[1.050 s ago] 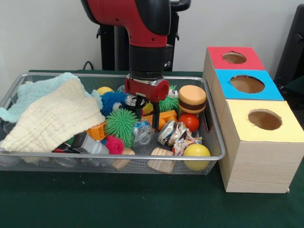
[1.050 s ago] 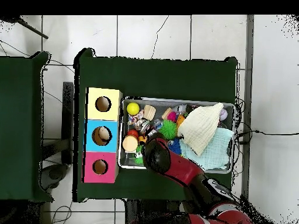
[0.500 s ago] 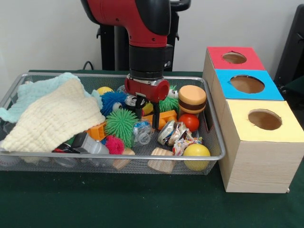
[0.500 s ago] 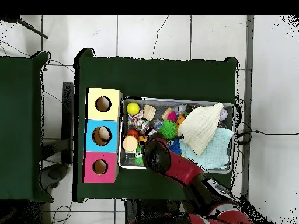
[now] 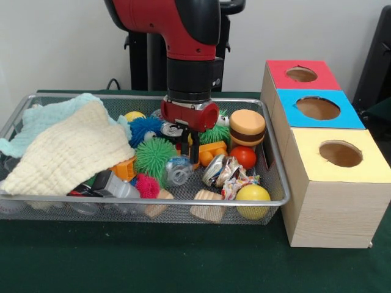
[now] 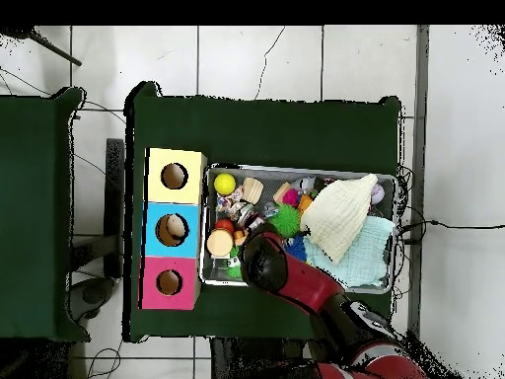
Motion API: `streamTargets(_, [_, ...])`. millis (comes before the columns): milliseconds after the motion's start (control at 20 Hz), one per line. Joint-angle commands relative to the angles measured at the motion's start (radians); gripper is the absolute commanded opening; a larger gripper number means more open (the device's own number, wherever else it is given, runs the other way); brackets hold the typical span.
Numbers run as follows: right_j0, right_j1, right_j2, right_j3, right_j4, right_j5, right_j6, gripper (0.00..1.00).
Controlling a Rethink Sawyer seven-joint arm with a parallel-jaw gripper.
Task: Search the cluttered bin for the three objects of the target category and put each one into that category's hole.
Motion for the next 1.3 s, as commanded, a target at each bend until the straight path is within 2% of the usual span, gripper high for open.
streamTargets(50, [-0.021, 0.030, 0.041, -0.101, -0.013, 0.026, 0.119, 0.00])
streamTargets(400, [-0.025, 0.024, 0.043, -0.105, -0.016, 0.036, 0.117, 0.00])
streamTargets(950, [0.021, -0.064, 0.001, -0.066, 0.031, 0.107, 0.128, 0.00])
streamTargets(1300, [0.026, -0.080, -0.006, -0.058, 0.029, 0.113, 0.130, 0.00])
